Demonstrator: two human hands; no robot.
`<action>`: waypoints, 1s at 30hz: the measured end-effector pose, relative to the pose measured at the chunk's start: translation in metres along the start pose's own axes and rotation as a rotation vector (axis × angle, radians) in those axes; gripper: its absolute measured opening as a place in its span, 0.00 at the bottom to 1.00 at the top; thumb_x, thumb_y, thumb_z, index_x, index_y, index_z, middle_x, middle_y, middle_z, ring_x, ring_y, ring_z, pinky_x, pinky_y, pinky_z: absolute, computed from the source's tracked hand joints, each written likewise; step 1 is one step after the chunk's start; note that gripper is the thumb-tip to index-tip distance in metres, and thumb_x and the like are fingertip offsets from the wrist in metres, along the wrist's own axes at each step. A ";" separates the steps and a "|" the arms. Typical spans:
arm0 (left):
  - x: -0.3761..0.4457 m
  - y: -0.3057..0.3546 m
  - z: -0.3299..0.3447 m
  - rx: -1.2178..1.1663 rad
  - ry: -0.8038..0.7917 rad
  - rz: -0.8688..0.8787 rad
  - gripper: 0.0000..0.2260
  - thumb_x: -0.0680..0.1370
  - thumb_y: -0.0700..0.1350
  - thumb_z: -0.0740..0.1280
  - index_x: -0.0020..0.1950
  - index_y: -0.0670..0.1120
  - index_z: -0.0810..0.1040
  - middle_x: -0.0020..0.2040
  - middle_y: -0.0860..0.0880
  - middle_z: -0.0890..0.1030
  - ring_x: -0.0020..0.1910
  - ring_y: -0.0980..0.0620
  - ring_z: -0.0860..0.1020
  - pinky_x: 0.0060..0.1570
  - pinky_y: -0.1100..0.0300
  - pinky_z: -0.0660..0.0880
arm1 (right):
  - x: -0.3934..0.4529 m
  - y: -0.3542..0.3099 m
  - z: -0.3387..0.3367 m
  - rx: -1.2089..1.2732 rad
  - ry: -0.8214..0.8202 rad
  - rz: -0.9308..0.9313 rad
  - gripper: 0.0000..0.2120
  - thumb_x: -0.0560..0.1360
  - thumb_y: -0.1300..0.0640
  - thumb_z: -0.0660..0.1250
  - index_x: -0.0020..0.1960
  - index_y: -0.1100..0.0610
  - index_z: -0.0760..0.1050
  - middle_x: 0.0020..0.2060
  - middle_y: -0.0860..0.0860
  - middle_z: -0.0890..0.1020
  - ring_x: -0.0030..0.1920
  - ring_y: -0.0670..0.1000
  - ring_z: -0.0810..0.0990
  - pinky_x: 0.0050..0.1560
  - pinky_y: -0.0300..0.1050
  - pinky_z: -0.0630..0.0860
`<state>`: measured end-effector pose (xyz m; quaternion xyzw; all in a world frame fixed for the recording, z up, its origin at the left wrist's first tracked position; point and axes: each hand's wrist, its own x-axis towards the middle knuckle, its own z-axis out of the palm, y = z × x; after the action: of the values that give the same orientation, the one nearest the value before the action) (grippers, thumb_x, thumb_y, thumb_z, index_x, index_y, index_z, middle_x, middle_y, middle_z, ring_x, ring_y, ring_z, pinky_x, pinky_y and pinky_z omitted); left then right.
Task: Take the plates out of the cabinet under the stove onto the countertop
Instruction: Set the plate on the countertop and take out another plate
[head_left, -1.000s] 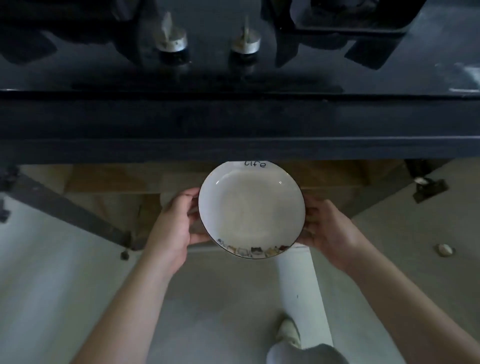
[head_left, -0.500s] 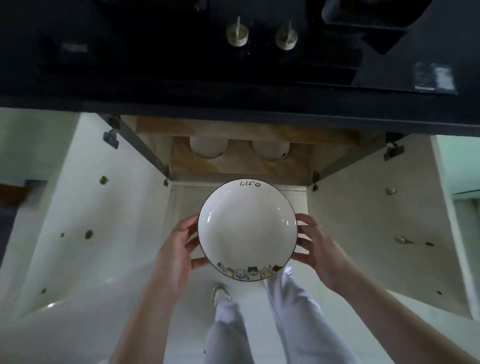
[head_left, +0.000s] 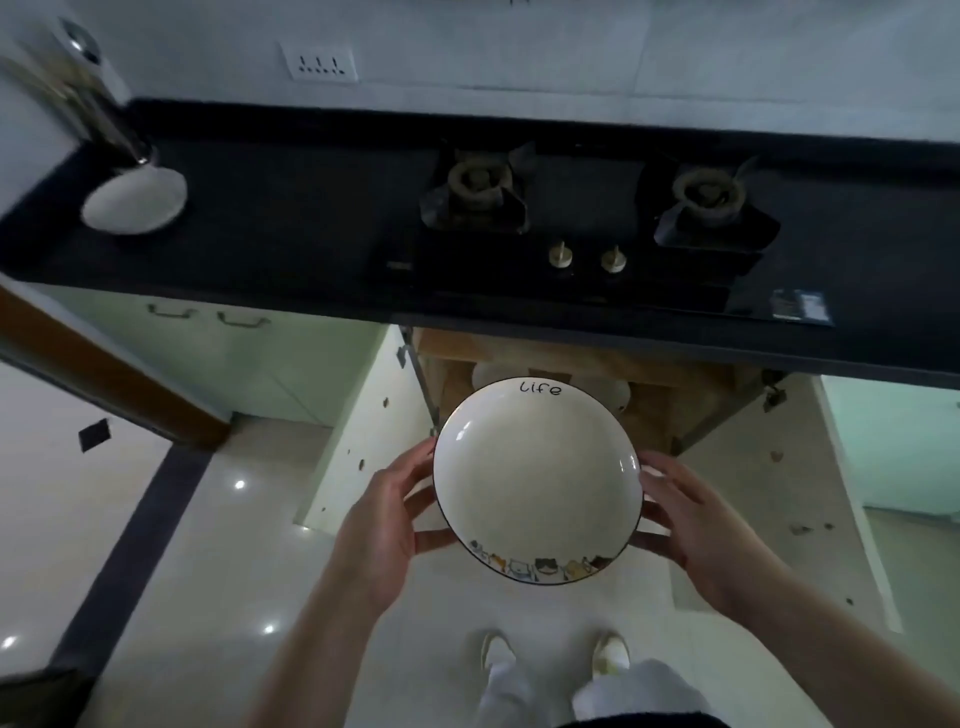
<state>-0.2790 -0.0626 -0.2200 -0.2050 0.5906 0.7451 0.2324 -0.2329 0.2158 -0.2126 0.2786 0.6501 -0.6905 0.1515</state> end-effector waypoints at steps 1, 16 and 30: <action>-0.012 0.005 0.001 0.004 0.014 0.018 0.17 0.75 0.53 0.62 0.60 0.57 0.82 0.57 0.54 0.83 0.58 0.50 0.81 0.44 0.46 0.81 | -0.007 -0.007 0.001 -0.033 -0.027 -0.021 0.11 0.82 0.56 0.60 0.62 0.50 0.75 0.53 0.51 0.84 0.51 0.51 0.84 0.45 0.46 0.82; -0.131 -0.009 0.061 0.052 0.240 0.303 0.21 0.79 0.35 0.61 0.64 0.57 0.79 0.57 0.51 0.83 0.61 0.45 0.78 0.43 0.47 0.81 | -0.063 -0.027 -0.051 -0.185 -0.196 -0.304 0.18 0.80 0.61 0.61 0.61 0.39 0.74 0.50 0.41 0.82 0.49 0.42 0.81 0.41 0.38 0.81; -0.230 -0.046 0.015 -0.274 0.472 0.276 0.17 0.79 0.36 0.64 0.58 0.56 0.83 0.57 0.50 0.84 0.54 0.48 0.83 0.41 0.47 0.82 | -0.089 -0.025 0.009 -0.149 -0.548 -0.265 0.17 0.80 0.62 0.61 0.54 0.38 0.76 0.44 0.42 0.85 0.44 0.43 0.84 0.35 0.38 0.80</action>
<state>-0.0670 -0.0633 -0.1196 -0.3197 0.5446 0.7741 -0.0445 -0.1782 0.1958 -0.1403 -0.0171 0.6647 -0.7039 0.2498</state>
